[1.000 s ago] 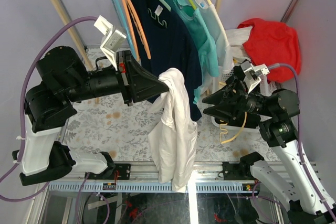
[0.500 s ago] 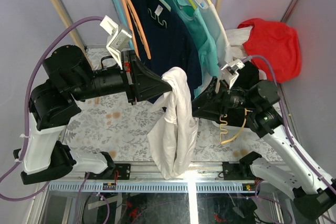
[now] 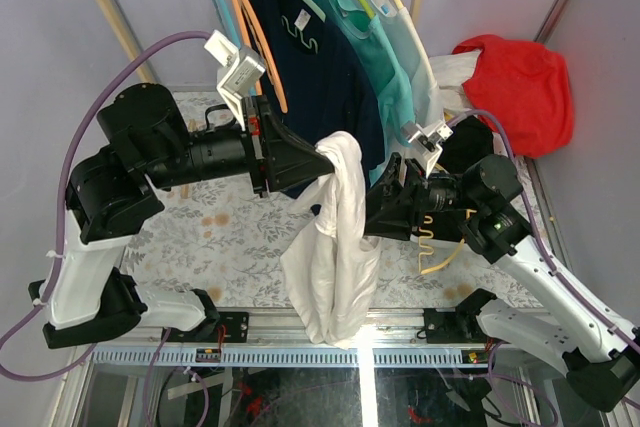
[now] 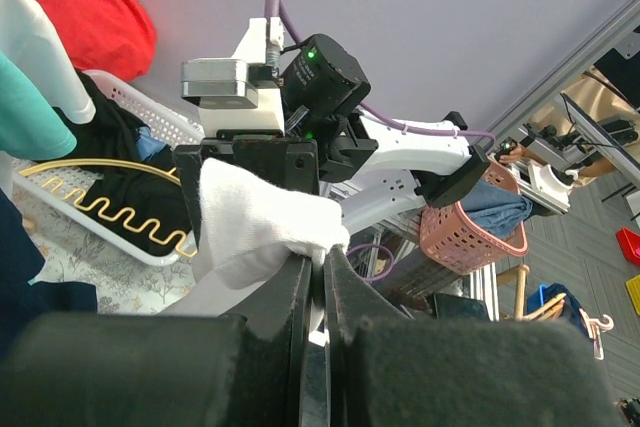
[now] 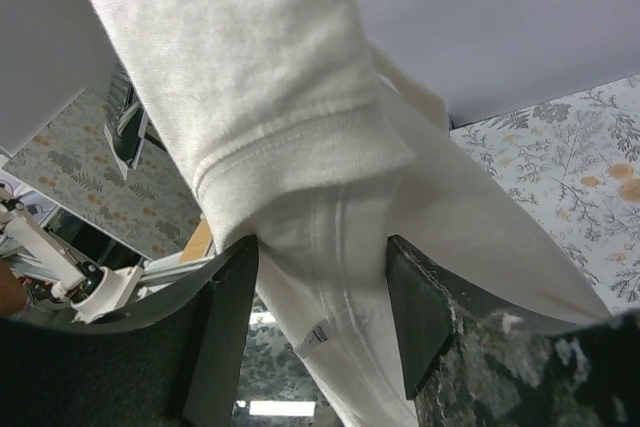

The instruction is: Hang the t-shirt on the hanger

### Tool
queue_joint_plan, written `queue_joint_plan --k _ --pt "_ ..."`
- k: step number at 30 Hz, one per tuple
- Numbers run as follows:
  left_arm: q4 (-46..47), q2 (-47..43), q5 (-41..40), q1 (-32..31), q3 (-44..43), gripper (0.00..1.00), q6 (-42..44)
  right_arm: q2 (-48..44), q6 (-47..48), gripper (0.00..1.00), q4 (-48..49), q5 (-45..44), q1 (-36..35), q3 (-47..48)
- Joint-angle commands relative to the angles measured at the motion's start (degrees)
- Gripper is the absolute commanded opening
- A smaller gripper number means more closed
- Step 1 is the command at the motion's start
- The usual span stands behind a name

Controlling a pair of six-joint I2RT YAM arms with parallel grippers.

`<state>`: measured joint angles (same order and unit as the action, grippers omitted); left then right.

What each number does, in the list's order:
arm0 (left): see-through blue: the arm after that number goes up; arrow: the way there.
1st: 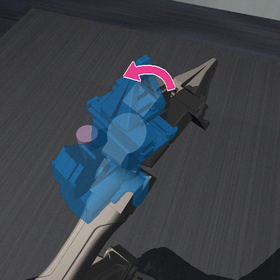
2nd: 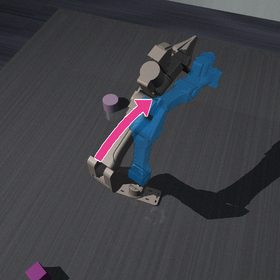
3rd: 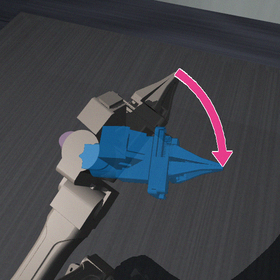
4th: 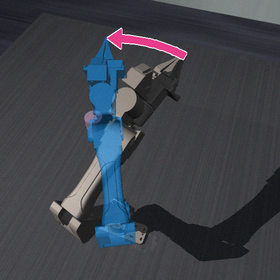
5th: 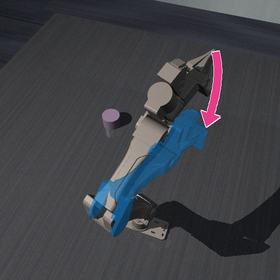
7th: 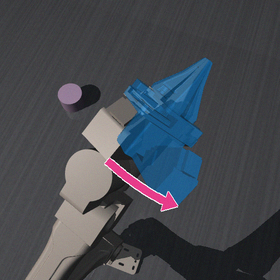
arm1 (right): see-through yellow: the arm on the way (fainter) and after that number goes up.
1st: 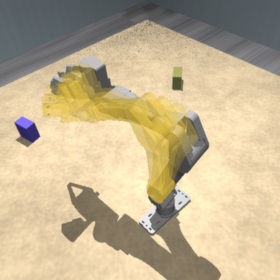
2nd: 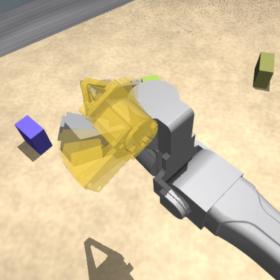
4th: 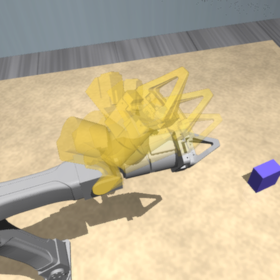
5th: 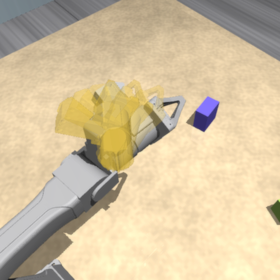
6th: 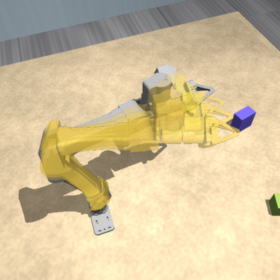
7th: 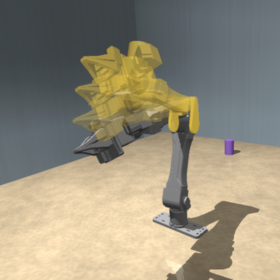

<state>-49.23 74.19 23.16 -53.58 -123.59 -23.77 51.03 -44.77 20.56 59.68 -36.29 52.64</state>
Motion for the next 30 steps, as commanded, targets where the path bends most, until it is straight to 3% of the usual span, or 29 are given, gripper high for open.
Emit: queue_joint_plan --k 1,3,5,7,12,23,30 --pt "5.18 0.15 1.20 -0.12 0.44 0.03 -0.70 0.27 -0.25 0.58 6.85 0.23 -1.42 0.01" --pt "5.92 -0.28 1.24 -0.12 1.53 0.03 -0.71 0.62 -0.58 0.51 8.22 -0.71 -1.73 -0.21" --pt "7.02 -0.35 1.23 -0.12 2.48 0.03 -0.80 1.26 -0.97 0.30 9.17 -2.49 -1.85 -0.33" --pt "7.10 0.31 1.61 -0.13 2.12 0.03 -0.91 2.01 -0.78 0.17 8.83 -3.65 -1.85 -0.10" --pt "5.84 0.81 0.51 -0.16 1.33 0.03 -1.43 -1.09 7.25 0.00 -3.88 -10.95 -1.85 1.53" --pt "3.86 1.02 -6.05 -0.17 1.77 0.03 -4.82 -9.80 22.16 0.00 -36.32 -36.32 -1.85 9.19" --pt "1.53 1.95 -10.08 -0.13 0.40 0.03 -4.65 -12.30 24.86 0.00 -40.76 -45.17 -1.82 14.09"
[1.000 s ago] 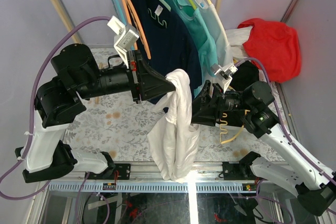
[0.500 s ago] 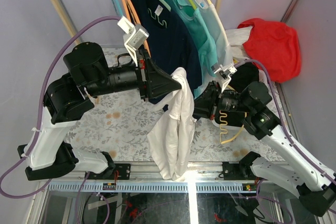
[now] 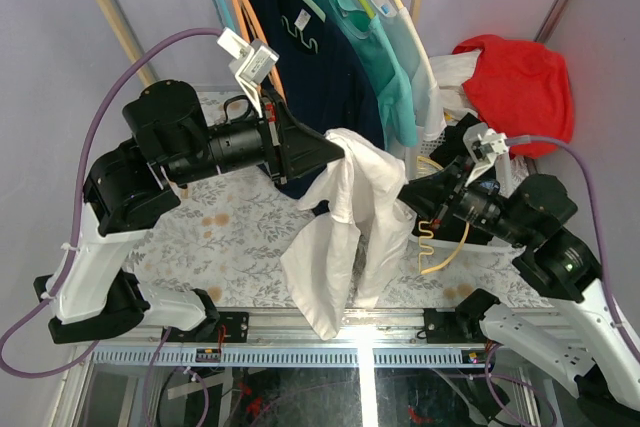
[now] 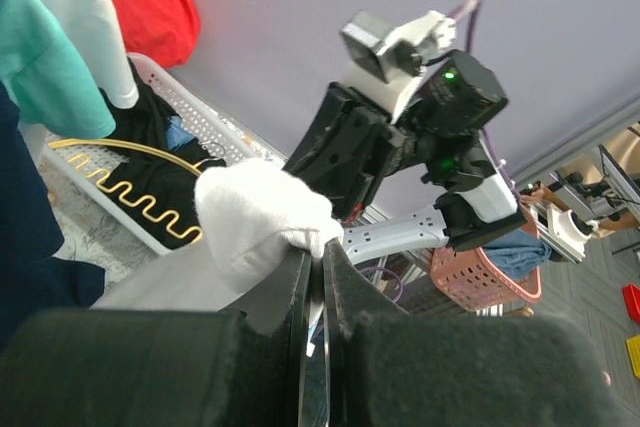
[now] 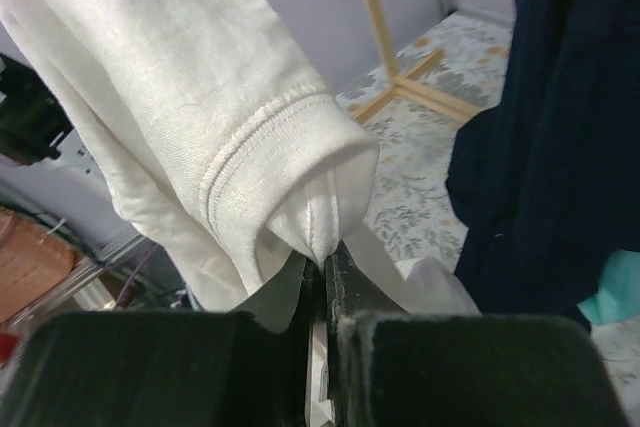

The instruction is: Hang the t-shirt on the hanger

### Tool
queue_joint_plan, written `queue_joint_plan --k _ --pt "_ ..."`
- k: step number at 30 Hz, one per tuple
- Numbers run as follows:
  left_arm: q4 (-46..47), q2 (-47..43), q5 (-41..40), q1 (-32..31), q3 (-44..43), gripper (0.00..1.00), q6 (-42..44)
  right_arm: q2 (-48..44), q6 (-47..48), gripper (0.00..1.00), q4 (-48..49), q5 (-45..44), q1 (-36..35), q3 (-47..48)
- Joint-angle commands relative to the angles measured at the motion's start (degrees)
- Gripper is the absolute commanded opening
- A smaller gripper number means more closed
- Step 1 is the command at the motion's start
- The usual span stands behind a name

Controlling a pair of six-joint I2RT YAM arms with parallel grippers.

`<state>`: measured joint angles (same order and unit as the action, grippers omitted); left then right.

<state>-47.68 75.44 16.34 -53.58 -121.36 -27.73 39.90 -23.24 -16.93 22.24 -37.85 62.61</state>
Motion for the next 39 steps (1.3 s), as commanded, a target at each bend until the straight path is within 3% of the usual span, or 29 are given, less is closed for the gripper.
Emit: queue_joint_plan --k 1,9,17,28,39 --pt "-0.90 1.33 -4.30 -0.12 -2.79 0.03 -0.36 -0.96 3.68 0.00 -3.45 -7.74 -0.27 5.09" --pt "-6.23 2.21 -19.78 0.05 -3.98 0.03 3.26 3.29 4.41 0.00 -2.17 -4.09 -0.30 9.94" --pt "-4.02 3.64 -23.77 0.65 -2.48 0.03 4.30 -0.13 2.33 0.00 -1.53 -2.20 -0.30 5.96" --pt "-2.26 7.27 -23.01 0.85 -3.76 0.03 1.64 -3.15 1.10 0.00 -2.57 0.20 -0.30 4.36" --pt "-3.10 10.60 -29.69 0.85 -4.37 0.02 0.61 -2.40 -3.54 0.00 -0.59 7.26 -0.30 3.63"
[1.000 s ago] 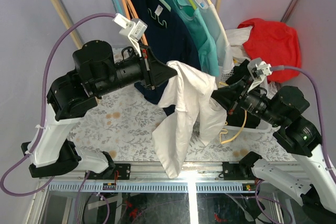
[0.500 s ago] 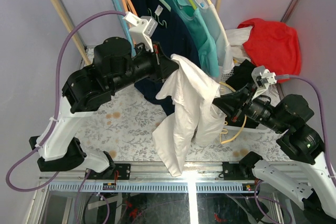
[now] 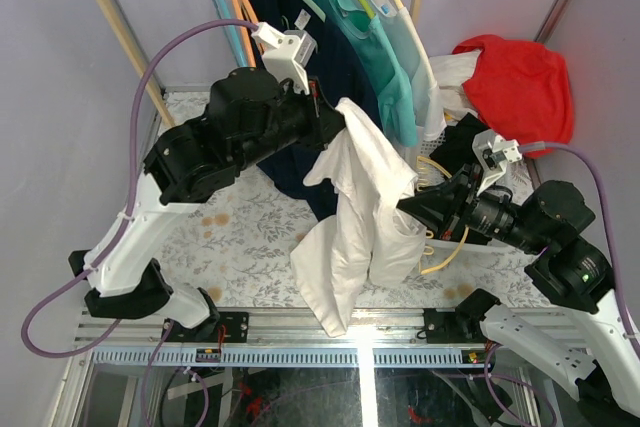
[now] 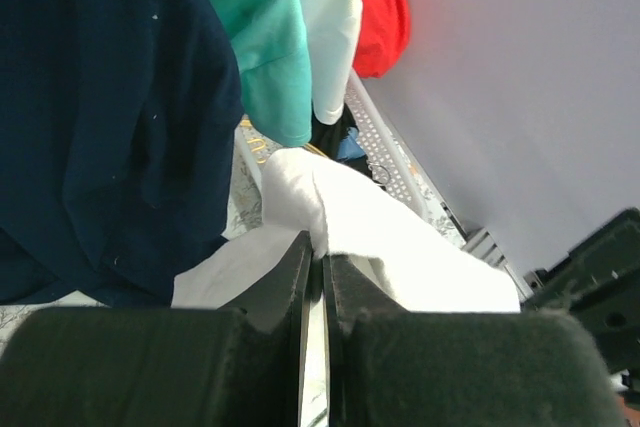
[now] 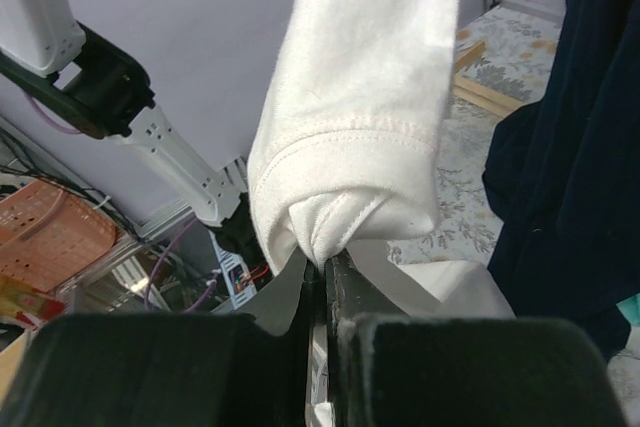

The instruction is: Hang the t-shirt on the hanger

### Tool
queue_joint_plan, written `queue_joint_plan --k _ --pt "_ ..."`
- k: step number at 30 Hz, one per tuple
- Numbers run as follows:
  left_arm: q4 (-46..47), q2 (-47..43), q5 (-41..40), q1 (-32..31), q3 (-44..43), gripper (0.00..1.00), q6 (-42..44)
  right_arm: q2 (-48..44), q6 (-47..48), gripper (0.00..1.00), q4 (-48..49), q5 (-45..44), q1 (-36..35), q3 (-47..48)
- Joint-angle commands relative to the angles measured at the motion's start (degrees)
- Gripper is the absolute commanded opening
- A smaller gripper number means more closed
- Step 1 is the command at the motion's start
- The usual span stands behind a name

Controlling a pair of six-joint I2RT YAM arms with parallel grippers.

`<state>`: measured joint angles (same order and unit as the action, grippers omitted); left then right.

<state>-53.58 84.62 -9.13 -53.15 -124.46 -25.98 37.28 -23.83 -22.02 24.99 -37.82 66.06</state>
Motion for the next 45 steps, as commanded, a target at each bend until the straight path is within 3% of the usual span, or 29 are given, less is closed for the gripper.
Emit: queue_joint_plan --k 1,7,12,22,31,38,45 --pt "3.14 1.49 -4.75 0.41 -1.06 0.02 -1.37 0.44 -3.63 0.00 5.02 5.57 -0.32 0.30" --pt "6.55 2.84 -6.52 0.41 0.03 0.02 -1.97 0.59 -4.69 0.00 5.10 8.11 -0.32 1.20" --pt "4.68 6.91 -7.13 0.37 -5.61 0.02 -1.98 0.24 -3.48 0.00 3.74 8.71 -0.28 2.20" --pt "6.45 9.89 -7.46 0.50 -7.78 0.02 -2.07 0.49 -3.00 0.00 2.13 9.76 -0.33 3.08" --pt "5.17 12.43 -4.87 2.69 -18.22 0.04 -1.56 5.24 -2.80 0.00 3.80 9.10 -0.32 7.62" --pt "1.75 12.49 -3.47 7.06 -16.47 0.04 0.33 11.05 -1.69 0.00 4.90 9.72 -0.31 10.66" --pt "5.55 6.43 -9.47 10.34 -4.36 0.04 4.37 13.31 1.39 0.00 4.16 7.43 -0.32 9.07"
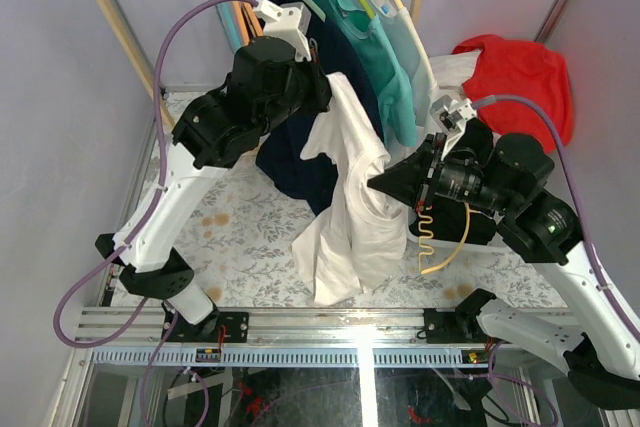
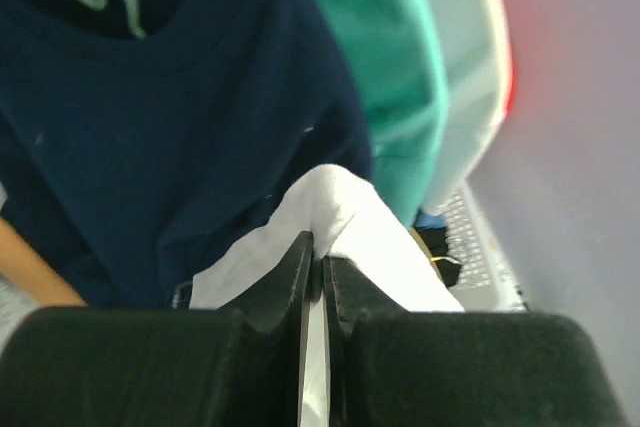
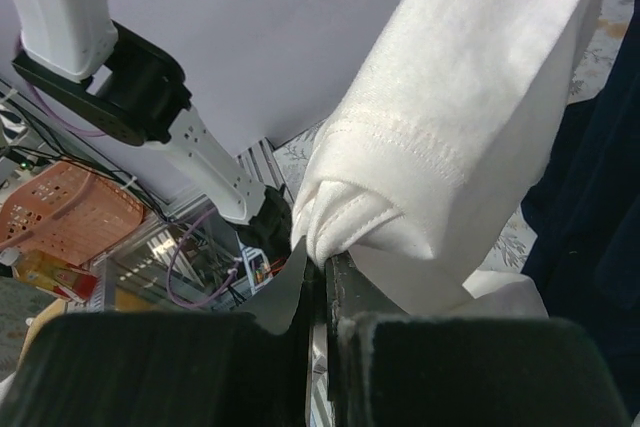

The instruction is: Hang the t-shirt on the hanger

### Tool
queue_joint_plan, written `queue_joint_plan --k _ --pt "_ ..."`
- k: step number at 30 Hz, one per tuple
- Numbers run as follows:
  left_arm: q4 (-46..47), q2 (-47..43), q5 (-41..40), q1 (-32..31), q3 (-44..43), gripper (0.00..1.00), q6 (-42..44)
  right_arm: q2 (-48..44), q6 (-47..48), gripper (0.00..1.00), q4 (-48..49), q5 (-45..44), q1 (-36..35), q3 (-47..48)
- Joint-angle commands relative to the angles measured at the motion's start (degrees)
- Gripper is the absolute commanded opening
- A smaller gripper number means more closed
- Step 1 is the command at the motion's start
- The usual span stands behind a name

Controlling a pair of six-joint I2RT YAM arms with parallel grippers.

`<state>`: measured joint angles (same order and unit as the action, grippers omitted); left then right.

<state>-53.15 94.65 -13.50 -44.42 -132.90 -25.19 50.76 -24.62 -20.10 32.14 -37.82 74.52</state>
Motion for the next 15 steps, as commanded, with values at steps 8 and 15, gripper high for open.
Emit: queue_joint_plan --k 8,15 --pt "9.30 -12.66 -2.40 1.98 20.53 0.02 2.03 -1.91 4.71 0.00 -3.96 -6.10 -0.32 -4.83" --pt "16.24 -25.19 0.10 1.97 46.65 0.02 -4.27 -1.83 4.68 0.00 -13.72 -9.24 -0.32 -9.97"
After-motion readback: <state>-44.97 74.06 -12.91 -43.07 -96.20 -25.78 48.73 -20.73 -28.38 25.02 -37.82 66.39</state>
